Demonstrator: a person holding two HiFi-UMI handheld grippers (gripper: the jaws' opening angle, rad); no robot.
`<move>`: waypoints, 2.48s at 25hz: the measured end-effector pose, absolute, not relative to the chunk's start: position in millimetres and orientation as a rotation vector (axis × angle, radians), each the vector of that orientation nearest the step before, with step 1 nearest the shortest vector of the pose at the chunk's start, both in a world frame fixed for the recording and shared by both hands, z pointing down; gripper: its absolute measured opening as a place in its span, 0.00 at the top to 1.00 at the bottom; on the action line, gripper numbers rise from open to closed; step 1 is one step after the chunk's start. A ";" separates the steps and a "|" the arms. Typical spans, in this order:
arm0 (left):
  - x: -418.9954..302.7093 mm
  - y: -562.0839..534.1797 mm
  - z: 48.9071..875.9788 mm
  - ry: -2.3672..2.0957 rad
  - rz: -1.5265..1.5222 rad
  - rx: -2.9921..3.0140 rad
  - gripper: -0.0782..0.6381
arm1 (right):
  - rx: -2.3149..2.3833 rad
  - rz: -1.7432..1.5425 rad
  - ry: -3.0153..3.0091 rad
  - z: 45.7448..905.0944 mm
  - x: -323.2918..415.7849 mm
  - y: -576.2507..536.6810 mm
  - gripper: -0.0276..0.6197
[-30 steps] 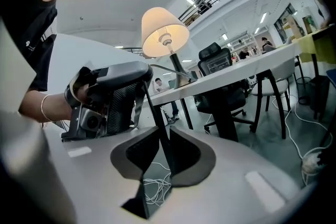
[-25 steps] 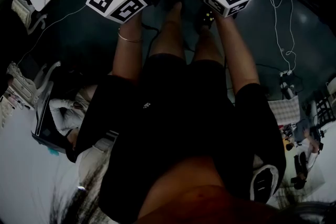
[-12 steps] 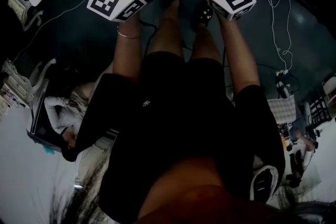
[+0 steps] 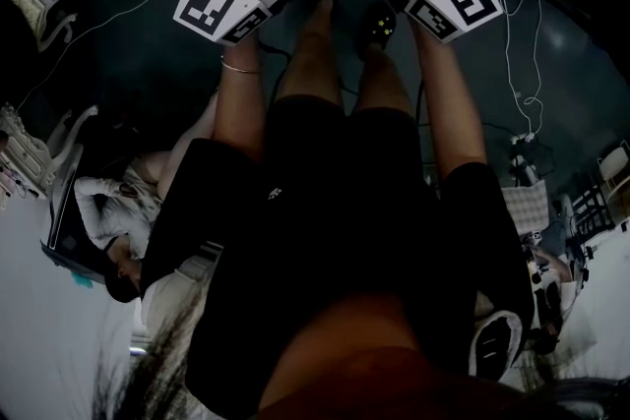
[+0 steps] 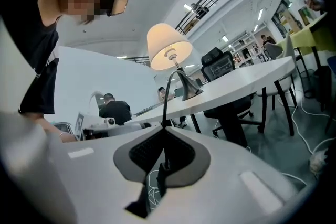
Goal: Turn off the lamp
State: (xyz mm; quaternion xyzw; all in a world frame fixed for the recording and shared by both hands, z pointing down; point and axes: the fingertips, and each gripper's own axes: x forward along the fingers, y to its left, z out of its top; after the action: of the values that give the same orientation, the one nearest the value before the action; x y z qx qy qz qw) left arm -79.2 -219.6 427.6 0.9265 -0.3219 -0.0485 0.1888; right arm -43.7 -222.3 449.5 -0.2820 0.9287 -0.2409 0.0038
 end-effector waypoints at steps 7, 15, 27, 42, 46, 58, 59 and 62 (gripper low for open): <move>-64.8 -188.3 472.7 -0.810 0.028 2.611 0.75 | -0.882 -0.788 2.818 435.8 -32.1 -226.7 0.94; -56.0 -182.0 505.4 -0.768 0.014 2.533 0.69 | -0.885 -0.805 2.752 424.2 -28.7 -234.2 0.94; -49.1 -183.3 516.0 -0.784 0.079 2.566 0.70 | -0.863 -0.798 2.688 405.8 -22.1 -233.5 0.94; -48.6 -184.8 504.2 -0.830 0.107 2.642 0.87 | -0.893 -0.742 2.677 397.0 -14.6 -237.7 0.94; -43.5 -181.6 496.3 -0.807 0.126 2.686 0.87 | -0.962 -0.664 2.714 395.8 -9.0 -240.1 0.94; -35.9 -183.9 468.4 -0.763 0.055 2.745 0.87 | -1.000 -0.741 2.671 408.2 0.4 -239.0 0.93; -35.7 -184.4 466.6 -0.762 0.051 2.746 0.87 | -0.990 -0.754 2.671 409.1 0.0 -238.0 0.93; -34.1 -187.1 464.7 -0.759 0.047 2.750 0.87 | -0.968 -0.769 2.665 410.1 0.3 -237.0 0.93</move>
State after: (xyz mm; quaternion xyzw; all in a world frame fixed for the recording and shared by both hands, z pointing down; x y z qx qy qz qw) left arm -34.1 -187.1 464.7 0.9538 -0.2631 0.0163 0.1439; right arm 0.3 -237.0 410.1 -0.3277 0.9024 -0.2604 0.1019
